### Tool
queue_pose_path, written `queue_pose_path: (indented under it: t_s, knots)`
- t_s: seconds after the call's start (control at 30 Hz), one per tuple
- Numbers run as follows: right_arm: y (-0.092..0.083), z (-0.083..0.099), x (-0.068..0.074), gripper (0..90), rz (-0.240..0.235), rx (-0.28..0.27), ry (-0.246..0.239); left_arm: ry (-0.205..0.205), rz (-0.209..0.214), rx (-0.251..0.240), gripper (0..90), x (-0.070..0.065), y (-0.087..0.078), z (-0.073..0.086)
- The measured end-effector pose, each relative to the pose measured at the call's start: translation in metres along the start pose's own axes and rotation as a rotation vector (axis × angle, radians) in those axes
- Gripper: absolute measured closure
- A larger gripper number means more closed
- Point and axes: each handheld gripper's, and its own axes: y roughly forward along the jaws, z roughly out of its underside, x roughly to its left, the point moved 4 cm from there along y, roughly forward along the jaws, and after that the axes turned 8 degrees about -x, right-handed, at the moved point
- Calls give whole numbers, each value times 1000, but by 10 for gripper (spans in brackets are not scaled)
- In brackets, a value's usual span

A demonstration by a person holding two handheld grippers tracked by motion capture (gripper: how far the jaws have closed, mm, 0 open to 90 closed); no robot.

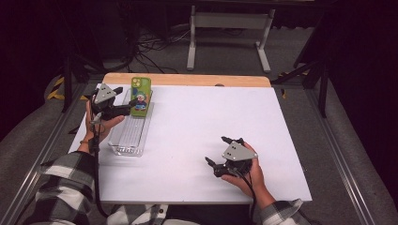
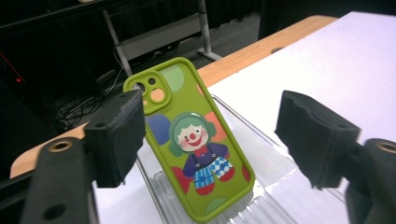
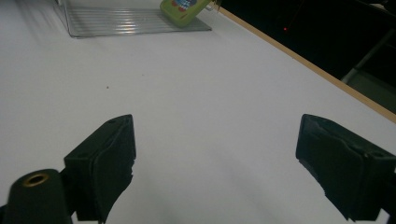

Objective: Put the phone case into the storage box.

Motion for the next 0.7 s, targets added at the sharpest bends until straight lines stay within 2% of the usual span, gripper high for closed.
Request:
queue_pose_path:
  t_s: [0.13, 0.27, 0.3, 0.33, 0.5, 0.63, 0.7]
  knots:
    - [-1, -2, 0, 129, 3, -7, -2, 9, -2, 2, 185, -2, -3, 0]
    - [-2, -3, 1, 129, 5, -12, -2, 0, 1, -6, 127, -4, -7, 0]
    - [-2, -3, 0, 126, 7, -15, -1, -18, -5, -10, 105, -6, -10, 0]
    - [-2, -3, 0, 124, 8, -17, 0, -18, -5, -10, 90, -6, -10, 0]
    - [-3, -4, -1, 116, 10, -22, 2, -45, 19, -38, 63, -10, -15, -2]
    - [-5, -4, -3, 101, 27, -35, 5, -44, 13, -45, 61, -14, -19, -2]
    - [-6, -5, -4, 93, 33, -37, 6, -28, 13, -39, 61, -17, -21, -2]
